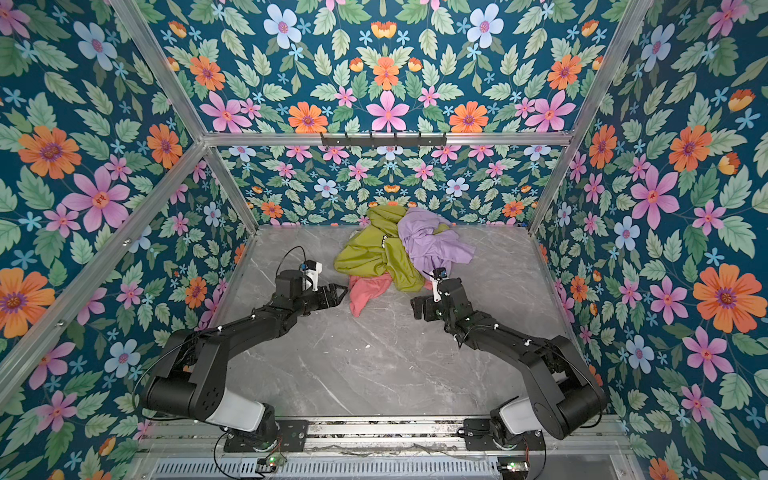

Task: Pick out a specific cloth from the pile
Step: 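Move both grippers toward the pink cloth at the pile's near edge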

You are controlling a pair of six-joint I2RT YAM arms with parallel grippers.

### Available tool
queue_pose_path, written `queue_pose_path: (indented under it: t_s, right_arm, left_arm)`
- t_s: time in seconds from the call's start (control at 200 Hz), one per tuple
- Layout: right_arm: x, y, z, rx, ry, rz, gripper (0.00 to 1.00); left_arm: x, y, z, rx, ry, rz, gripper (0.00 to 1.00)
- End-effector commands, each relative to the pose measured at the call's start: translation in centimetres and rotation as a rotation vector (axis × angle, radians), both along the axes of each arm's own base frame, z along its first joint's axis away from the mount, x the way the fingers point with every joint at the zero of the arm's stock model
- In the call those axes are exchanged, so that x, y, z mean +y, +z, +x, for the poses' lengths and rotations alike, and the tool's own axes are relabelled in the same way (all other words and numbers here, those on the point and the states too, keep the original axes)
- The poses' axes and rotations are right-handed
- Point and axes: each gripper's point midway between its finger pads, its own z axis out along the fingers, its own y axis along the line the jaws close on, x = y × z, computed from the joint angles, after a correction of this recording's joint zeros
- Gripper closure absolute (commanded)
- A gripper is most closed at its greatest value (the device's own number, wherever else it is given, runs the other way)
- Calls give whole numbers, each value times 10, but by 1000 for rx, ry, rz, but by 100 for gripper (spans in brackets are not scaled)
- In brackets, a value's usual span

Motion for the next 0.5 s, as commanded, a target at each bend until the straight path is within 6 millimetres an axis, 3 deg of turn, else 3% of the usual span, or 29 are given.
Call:
queue_pose_path:
  t_s: [0.0, 0.495]
  right_arm:
    - [5, 6, 4, -29, 19, 12, 1]
    - [9, -1, 4, -15, 31, 22, 1]
  left_arm:
    - [-11, 7, -2, 0, -46, -66, 23]
    - [-25, -20, 2, 97, -65, -118, 39]
